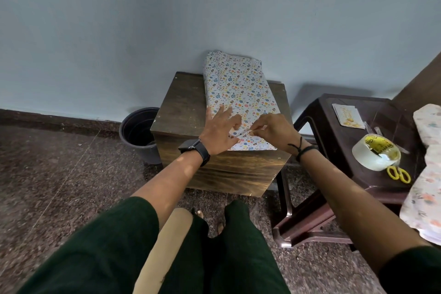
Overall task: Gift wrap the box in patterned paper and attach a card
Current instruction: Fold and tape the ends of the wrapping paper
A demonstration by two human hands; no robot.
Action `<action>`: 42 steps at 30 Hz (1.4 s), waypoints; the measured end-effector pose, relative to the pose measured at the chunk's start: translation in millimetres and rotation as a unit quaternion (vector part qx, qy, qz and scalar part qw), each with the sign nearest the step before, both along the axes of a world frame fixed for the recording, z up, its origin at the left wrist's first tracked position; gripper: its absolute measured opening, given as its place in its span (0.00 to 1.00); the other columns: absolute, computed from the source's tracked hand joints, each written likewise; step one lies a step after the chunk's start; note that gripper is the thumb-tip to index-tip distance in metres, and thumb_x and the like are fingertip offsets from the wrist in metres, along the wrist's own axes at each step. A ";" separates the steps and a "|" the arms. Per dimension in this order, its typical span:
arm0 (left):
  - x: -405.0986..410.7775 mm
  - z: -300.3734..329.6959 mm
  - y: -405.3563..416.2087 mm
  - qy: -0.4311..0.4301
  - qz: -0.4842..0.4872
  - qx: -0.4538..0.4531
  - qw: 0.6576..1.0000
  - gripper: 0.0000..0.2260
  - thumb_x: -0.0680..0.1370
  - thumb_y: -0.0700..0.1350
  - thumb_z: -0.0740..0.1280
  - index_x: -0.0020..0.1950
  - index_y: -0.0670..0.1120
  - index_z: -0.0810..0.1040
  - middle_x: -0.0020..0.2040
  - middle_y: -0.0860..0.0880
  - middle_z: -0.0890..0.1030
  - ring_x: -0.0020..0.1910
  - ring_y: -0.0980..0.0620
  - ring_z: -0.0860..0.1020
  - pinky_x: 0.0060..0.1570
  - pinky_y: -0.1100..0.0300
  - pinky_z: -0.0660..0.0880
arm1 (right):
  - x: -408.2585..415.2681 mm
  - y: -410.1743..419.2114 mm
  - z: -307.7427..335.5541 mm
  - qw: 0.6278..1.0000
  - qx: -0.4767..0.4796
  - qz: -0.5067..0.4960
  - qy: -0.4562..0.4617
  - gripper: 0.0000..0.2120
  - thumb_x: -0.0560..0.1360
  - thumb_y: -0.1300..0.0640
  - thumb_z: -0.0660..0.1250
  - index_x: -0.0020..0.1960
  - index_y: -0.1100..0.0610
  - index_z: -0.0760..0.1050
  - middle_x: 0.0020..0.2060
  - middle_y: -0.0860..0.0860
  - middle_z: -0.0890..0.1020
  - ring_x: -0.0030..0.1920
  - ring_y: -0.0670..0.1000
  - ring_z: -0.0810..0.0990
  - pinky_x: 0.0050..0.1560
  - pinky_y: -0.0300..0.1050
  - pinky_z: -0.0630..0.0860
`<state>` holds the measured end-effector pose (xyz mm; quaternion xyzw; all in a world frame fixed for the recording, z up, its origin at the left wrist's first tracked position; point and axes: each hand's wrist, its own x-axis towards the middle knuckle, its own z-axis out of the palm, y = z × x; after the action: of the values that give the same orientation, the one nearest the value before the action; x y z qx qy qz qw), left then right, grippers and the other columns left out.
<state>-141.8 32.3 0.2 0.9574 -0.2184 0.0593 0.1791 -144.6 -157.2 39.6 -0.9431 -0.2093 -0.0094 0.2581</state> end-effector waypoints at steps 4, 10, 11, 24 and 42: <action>-2.5 8.2 -4.0 0.053 0.026 -0.072 0.996 0.07 0.72 0.51 0.71 0.49 0.55 0.78 0.76 0.46 0.61 0.77 0.43 0.49 0.68 0.36 0.33 | 5.6 -2.4 2.0 0.999 0.017 0.006 0.038 0.05 0.71 0.60 0.73 0.46 0.60 0.83 0.42 0.53 0.83 0.40 0.46 0.76 0.40 0.23 0.68; 2.4 28.9 -11.3 0.146 0.050 -0.086 0.984 0.07 0.71 0.53 0.72 0.48 0.56 0.83 0.77 0.46 0.59 0.77 0.45 0.48 0.67 0.36 0.32 | 9.2 -3.4 5.6 0.998 0.014 0.022 0.059 0.05 0.71 0.60 0.73 0.46 0.60 0.83 0.40 0.50 0.82 0.39 0.43 0.76 0.40 0.23 0.68; 2.7 29.8 -11.3 0.154 0.053 -0.099 0.982 0.06 0.72 0.51 0.72 0.48 0.55 0.83 0.77 0.46 0.59 0.77 0.45 0.47 0.68 0.37 0.32 | 9.2 -2.8 5.0 0.998 0.014 0.019 0.055 0.05 0.71 0.60 0.72 0.46 0.59 0.83 0.39 0.50 0.82 0.38 0.42 0.76 0.39 0.25 0.69; -1.2 32.1 -12.9 0.197 0.057 -0.137 0.969 0.08 0.72 0.47 0.73 0.50 0.51 0.84 0.78 0.47 0.55 0.77 0.47 0.43 0.68 0.42 0.29 | -28.8 -2.2 -28.5 0.988 0.116 -0.077 -0.064 0.05 0.73 0.57 0.71 0.45 0.58 0.79 0.39 0.48 0.82 0.38 0.37 0.75 0.42 0.25 0.68; -2.5 34.0 -13.3 0.207 0.059 -0.148 0.965 0.07 0.71 0.47 0.74 0.49 0.50 0.85 0.77 0.47 0.56 0.77 0.48 0.43 0.68 0.42 0.29 | -34.3 3.8 -19.1 0.995 0.006 -0.039 -0.090 0.08 0.75 0.55 0.68 0.50 0.58 0.81 0.42 0.50 0.82 0.42 0.46 0.74 0.43 0.26 0.65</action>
<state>-144.3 19.0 34.1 0.9227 -0.1085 -0.0979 0.3567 -178.9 -153.4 20.5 -0.9442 -0.1946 -0.1061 0.2435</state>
